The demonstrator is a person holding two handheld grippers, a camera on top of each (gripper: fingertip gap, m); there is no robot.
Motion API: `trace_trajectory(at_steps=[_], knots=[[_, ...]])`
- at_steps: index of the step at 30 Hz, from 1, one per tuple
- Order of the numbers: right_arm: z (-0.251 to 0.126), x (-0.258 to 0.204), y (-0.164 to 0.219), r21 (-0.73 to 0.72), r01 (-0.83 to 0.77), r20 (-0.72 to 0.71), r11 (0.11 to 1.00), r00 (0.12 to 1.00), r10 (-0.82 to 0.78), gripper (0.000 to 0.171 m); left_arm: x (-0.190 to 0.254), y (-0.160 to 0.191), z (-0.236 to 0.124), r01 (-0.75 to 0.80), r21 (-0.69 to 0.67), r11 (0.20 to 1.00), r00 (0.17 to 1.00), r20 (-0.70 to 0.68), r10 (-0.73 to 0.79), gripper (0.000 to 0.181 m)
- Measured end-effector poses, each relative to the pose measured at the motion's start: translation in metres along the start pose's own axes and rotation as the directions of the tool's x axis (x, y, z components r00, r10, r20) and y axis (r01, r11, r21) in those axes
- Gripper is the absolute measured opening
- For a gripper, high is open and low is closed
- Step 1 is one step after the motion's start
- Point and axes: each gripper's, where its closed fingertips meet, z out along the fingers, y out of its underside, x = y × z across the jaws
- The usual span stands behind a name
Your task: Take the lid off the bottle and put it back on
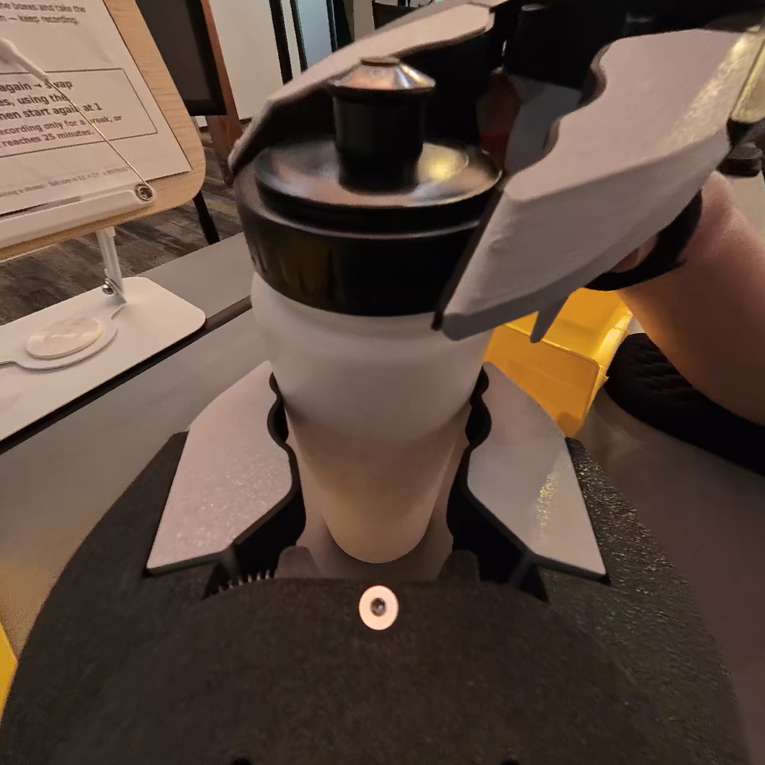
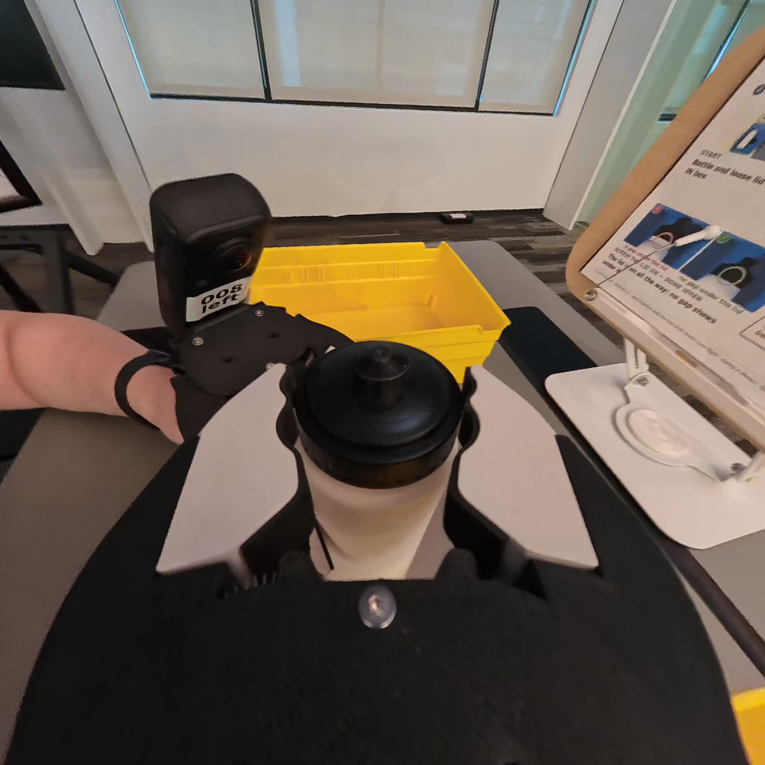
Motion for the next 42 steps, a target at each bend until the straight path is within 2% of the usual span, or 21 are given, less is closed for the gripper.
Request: trace_trajectory(at_steps=[4,7,10,14,19,22,25,31,35,39,42], knots=[[0.005,0.005,0.000,-0.007,-0.037,-0.107,0.999,0.994,0.036,0.078,-0.008,0.001,-0.002,0.011,-0.020,1.000,0.997,0.079,-0.009,0.086],[0.007,0.012,0.000,0.023,-0.110,-0.276,0.994,0.955,0.112,0.078,-0.012,0.002,-0.004,0.017,-0.034,0.999,0.991,0.133,-0.012,0.086],[0.005,0.009,-0.001,0.005,-0.070,-0.382,0.997,0.922,0.067,0.078,-0.012,0.003,-0.006,-0.016,-0.047,0.999,0.985,0.168,0.024,0.086],[0.005,0.010,0.000,-0.001,-0.099,-0.304,0.995,0.948,0.094,0.078,-0.011,0.003,-0.004,-0.024,-0.048,0.999,0.990,0.139,0.030,0.086],[-0.001,0.001,0.000,-0.042,-0.113,-0.029,0.993,0.993,0.112,0.081,-0.009,0.003,-0.002,-0.025,-0.042,0.999,0.996,0.089,0.029,0.086],[-0.010,0.006,-0.001,-0.024,-0.083,0.024,0.996,0.996,0.083,0.080,-0.007,0.003,-0.001,-0.032,-0.037,0.999,0.997,0.067,0.035,0.086],[-0.014,0.000,-0.003,0.008,-0.062,0.102,0.998,0.993,0.061,0.070,-0.004,0.003,-0.001,-0.043,-0.034,0.999,0.997,0.055,0.044,0.086],[-0.011,0.003,-0.004,0.006,-0.074,0.057,0.997,0.996,0.073,0.069,-0.009,0.003,-0.002,-0.021,-0.045,0.999,0.995,0.096,0.025,0.086],[-0.002,0.007,-0.005,0.015,-0.113,-0.085,0.994,0.990,0.114,0.069,-0.019,0.005,-0.006,0.008,-0.061,0.998,0.985,0.170,0.003,0.086],[0.002,0.011,-0.006,0.046,-0.137,-0.252,0.990,0.957,0.144,0.069,-0.022,0.005,-0.007,0.015,-0.068,0.998,0.982,0.187,-0.002,0.086],[0.001,0.008,-0.006,0.006,-0.095,-0.214,0.996,0.972,0.094,0.070,-0.021,0.004,-0.007,0.001,-0.061,0.998,0.985,0.172,0.010,0.086]])
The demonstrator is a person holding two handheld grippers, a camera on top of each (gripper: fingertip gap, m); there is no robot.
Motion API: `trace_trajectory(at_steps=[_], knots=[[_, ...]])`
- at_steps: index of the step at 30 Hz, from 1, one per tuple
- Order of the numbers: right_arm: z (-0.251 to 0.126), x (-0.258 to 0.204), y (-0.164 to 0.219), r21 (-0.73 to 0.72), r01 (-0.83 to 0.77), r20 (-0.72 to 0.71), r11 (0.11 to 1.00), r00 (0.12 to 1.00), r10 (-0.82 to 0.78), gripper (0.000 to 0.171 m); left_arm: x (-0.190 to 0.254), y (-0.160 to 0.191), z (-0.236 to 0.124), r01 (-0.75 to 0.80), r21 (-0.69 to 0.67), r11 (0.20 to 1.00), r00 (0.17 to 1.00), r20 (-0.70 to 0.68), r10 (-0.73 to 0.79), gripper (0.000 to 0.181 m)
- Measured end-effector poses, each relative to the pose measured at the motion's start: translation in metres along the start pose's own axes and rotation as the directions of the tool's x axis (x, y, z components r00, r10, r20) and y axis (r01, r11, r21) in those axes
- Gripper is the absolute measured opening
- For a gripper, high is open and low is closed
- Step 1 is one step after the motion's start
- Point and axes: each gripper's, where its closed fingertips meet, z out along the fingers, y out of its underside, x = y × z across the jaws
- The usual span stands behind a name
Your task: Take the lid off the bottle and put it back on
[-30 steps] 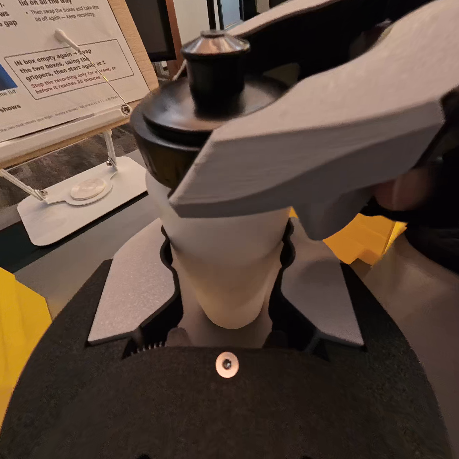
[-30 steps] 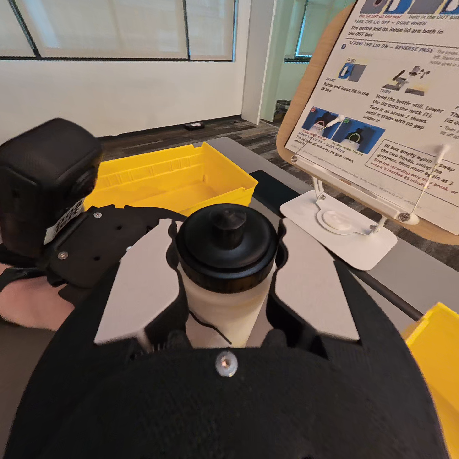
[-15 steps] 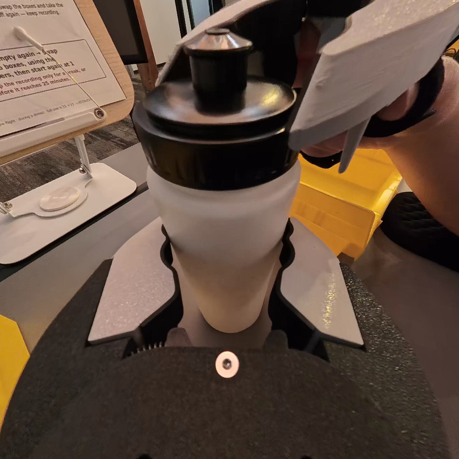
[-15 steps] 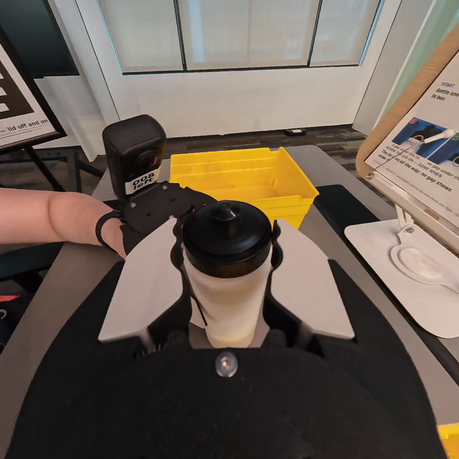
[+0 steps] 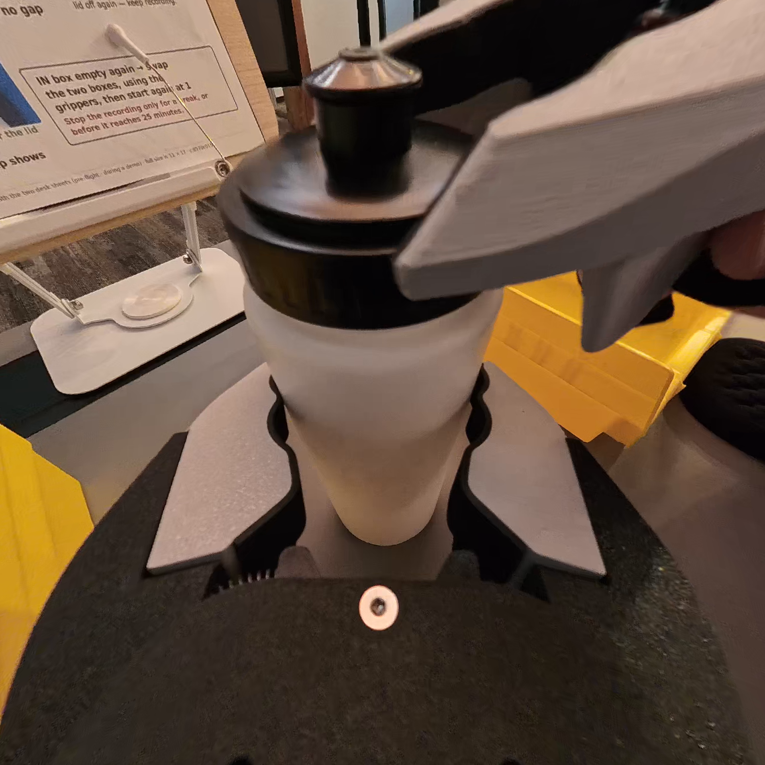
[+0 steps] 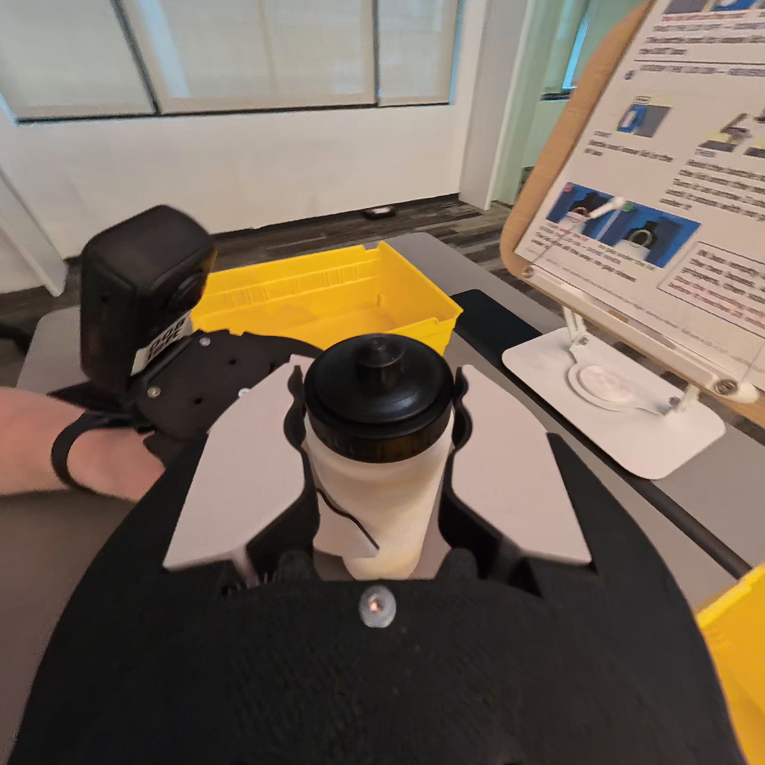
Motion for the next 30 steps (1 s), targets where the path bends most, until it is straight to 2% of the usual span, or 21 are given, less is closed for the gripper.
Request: trace_trajectory(at_steps=[2,6,9,13,18,20,22,25,30], knots=[[-0.003,-0.003,0.001,-0.022,0.048,0.091,0.999,0.995,-0.046,0.075,0.003,0.000,0.001,-0.012,0.001,1.000,1.000,-0.029,0.012,0.086],[-0.010,-0.004,0.004,-0.006,0.110,0.214,0.994,0.971,-0.106,0.073,0.014,-0.001,0.003,-0.040,0.010,0.999,0.995,-0.094,0.040,0.086],[-0.011,-0.005,0.005,-0.001,0.116,0.234,0.993,0.966,-0.113,0.073,0.015,-0.001,0.003,-0.040,0.009,0.999,0.994,-0.104,0.041,0.086],[-0.003,-0.002,0.003,0.002,0.077,0.148,0.997,0.986,-0.076,0.073,0.009,-0.001,0.002,0.001,0.000,1.000,0.998,-0.067,-0.001,0.086],[0.003,0.002,0.002,0.012,0.028,-0.057,1.000,0.998,-0.027,0.073,0.001,0.001,0.000,0.011,-0.010,1.000,1.000,0.003,-0.011,0.086],[0.003,0.002,0.002,0.007,0.018,-0.081,1.000,0.997,-0.018,0.073,0.002,0.001,0.000,0.007,-0.010,1.000,1.000,0.003,-0.007,0.086],[0.002,0.002,0.003,-0.015,0.047,-0.049,0.999,0.998,-0.048,0.073,0.002,0.000,0.001,0.004,-0.008,1.000,1.000,0.001,-0.004,0.086],[-0.002,-0.001,0.004,-0.040,0.073,0.074,0.997,0.995,-0.070,0.074,0.003,0.000,0.001,-0.010,-0.010,1.000,1.000,-0.015,0.010,0.086],[-0.009,-0.004,0.003,-0.005,0.052,0.228,0.999,0.973,-0.049,0.072,0.012,-0.001,0.002,-0.052,0.002,0.999,0.997,-0.065,0.052,0.086]])
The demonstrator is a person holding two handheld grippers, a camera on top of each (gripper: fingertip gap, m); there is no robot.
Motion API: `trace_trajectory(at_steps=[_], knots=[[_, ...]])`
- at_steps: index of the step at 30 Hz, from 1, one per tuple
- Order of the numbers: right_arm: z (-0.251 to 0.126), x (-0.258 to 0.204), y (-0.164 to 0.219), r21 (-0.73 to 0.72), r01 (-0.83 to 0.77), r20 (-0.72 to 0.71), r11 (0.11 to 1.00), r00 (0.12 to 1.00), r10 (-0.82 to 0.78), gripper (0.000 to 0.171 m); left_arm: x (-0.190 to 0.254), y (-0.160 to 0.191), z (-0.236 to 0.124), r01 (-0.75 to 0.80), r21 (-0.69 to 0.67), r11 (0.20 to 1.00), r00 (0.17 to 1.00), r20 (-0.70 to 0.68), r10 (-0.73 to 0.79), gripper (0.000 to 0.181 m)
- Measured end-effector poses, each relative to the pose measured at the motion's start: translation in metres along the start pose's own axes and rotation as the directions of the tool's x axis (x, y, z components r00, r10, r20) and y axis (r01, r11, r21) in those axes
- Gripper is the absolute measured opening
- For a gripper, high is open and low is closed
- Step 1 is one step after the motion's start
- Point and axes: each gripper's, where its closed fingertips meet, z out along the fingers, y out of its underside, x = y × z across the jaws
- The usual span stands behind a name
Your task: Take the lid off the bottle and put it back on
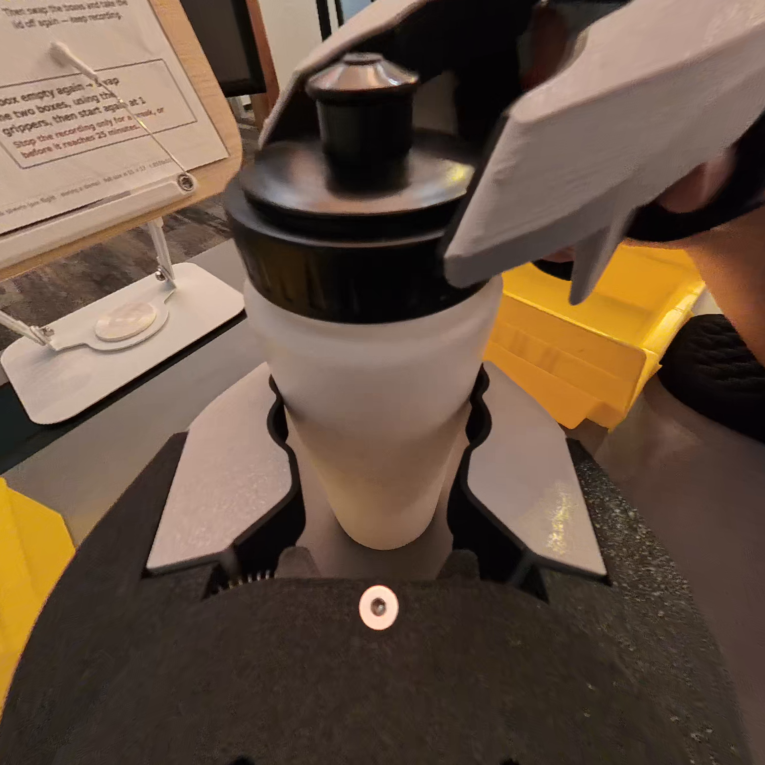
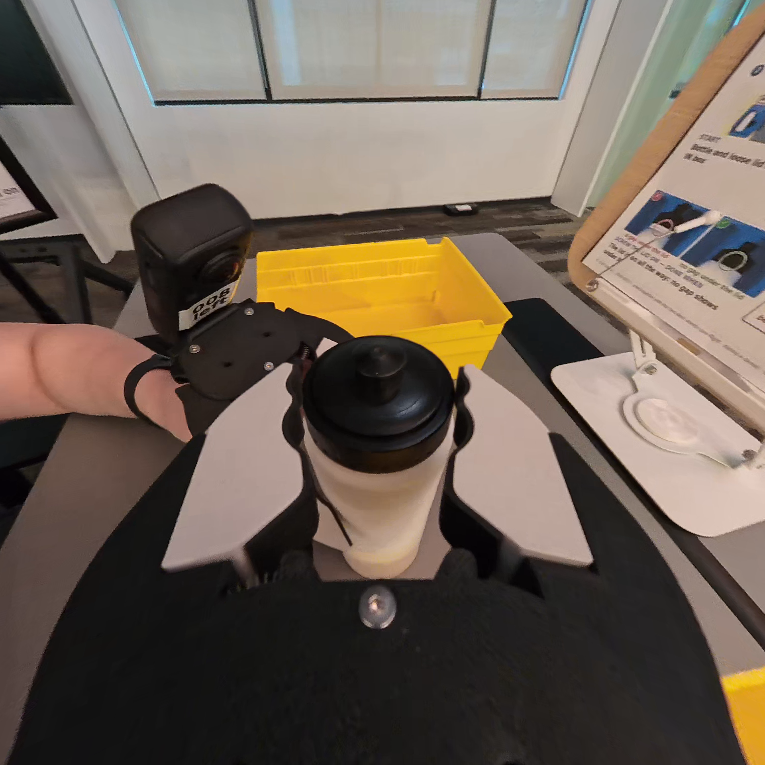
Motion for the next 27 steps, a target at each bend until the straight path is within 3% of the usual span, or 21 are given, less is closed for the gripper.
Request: trace_trajectory(at_steps=[6,14,16,19,24,27], knots=[[0.002,0.002,-0.001,0.001,0.003,-0.049,1.000,0.999,-0.003,0.071,0.001,0.000,0.000,0.017,-0.001,1.000,0.999,-0.043,-0.017,0.086],[0.009,0.010,-0.005,0.098,-0.083,-0.334,0.992,0.936,0.111,0.067,-0.007,0.004,-0.003,0.042,-0.040,0.998,0.996,0.081,-0.039,0.086],[0.009,0.008,-0.006,0.071,-0.038,-0.298,0.997,0.953,0.057,0.064,-0.005,0.003,-0.002,0.031,-0.026,0.999,0.998,0.051,-0.030,0.086],[0.009,0.005,-0.007,0.070,-0.061,-0.161,0.996,0.984,0.072,0.074,-0.003,0.002,0.000,0.010,-0.026,1.000,0.999,0.032,-0.009,0.086],[0.004,-0.002,0.000,0.031,-0.049,0.039,0.998,0.998,0.048,0.078,0.000,0.002,0.000,-0.003,-0.022,1.000,1.000,0.006,0.003,0.086],[0.004,0.000,0.003,0.025,0.008,0.021,1.000,1.000,-0.008,0.075,0.001,0.002,0.000,0.002,-0.023,1.000,1.000,-0.021,-0.003,0.086]])
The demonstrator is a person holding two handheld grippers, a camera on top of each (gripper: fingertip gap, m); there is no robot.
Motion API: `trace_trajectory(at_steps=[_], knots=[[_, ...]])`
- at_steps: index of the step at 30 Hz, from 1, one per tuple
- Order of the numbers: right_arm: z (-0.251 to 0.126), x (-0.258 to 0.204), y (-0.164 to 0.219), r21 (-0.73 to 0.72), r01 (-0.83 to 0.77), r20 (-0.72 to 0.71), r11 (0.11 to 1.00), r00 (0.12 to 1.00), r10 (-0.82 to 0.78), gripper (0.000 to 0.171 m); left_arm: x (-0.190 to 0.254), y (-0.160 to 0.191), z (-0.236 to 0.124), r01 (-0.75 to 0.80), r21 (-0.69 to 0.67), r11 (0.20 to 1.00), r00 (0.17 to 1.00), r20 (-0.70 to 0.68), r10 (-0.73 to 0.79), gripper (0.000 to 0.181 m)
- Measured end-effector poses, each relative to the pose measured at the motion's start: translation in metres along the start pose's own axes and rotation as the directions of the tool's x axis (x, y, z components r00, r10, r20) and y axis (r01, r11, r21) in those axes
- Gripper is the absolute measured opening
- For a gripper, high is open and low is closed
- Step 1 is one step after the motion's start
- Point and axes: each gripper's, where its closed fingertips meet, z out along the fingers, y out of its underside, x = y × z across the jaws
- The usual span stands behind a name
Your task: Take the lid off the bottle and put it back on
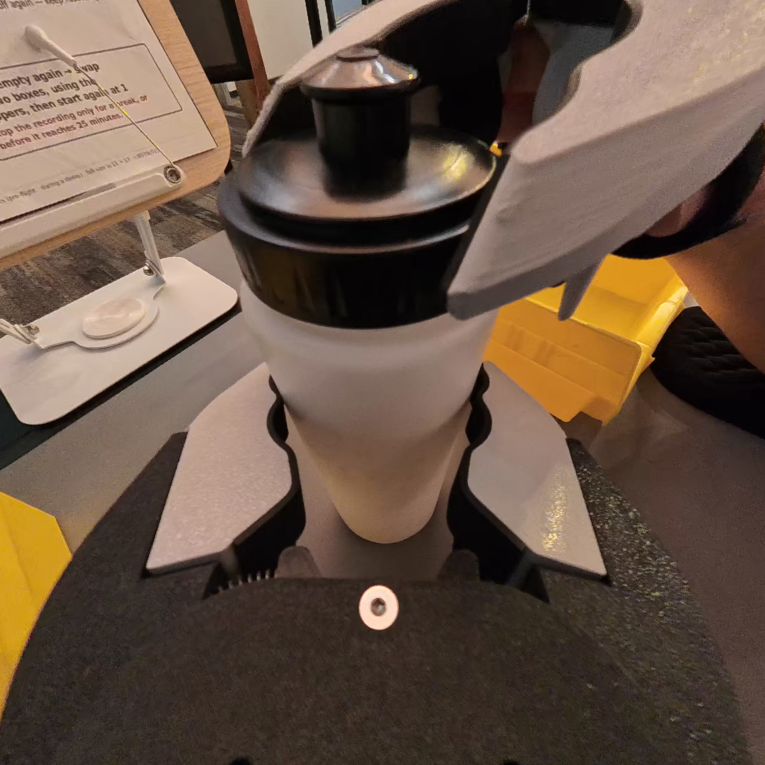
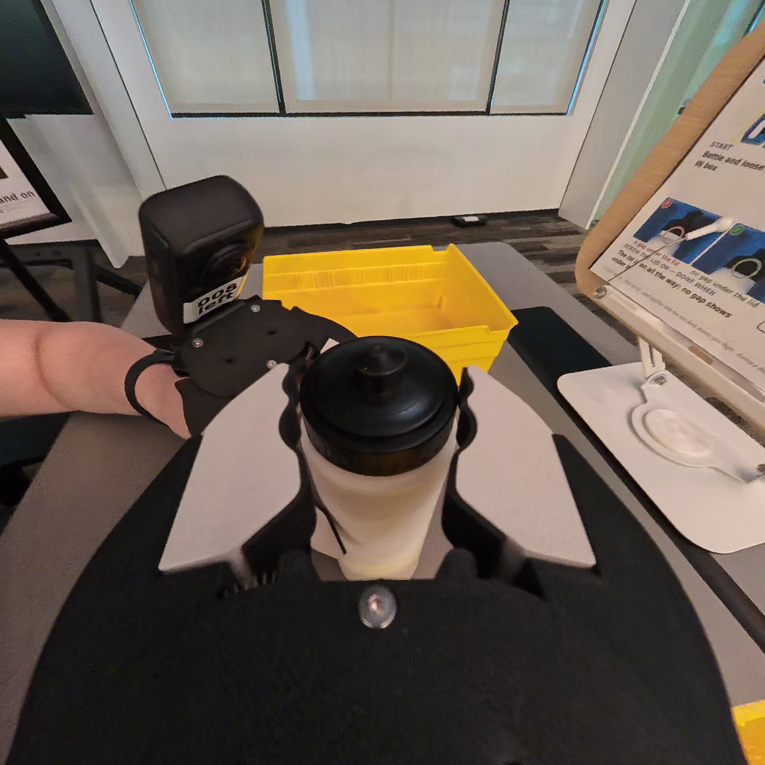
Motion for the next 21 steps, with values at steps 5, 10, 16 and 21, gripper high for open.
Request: trace_trajectory(at_steps=[5,10,16,21], knots=[[0.005,0.005,0.000,0.006,-0.034,-0.092,0.999,0.995,0.034,0.075,-0.005,0.001,-0.001,0.037,-0.003,0.999,0.998,0.041,-0.037,0.086],[0.009,0.010,-0.001,0.029,-0.067,-0.287,0.997,0.955,0.073,0.075,-0.011,0.002,-0.003,0.057,-0.006,0.998,0.991,0.124,-0.056,0.086],[0.009,0.010,0.000,0.012,-0.053,-0.308,0.999,0.950,0.054,0.075,-0.011,0.003,-0.002,0.045,-0.006,0.999,0.995,0.089,-0.044,0.086],[0.005,0.006,0.005,-0.031,-0.049,-0.073,0.998,0.996,0.047,0.079,-0.005,0.002,-0.001,0.011,-0.017,1.000,0.999,0.030,-0.011,0.086]])
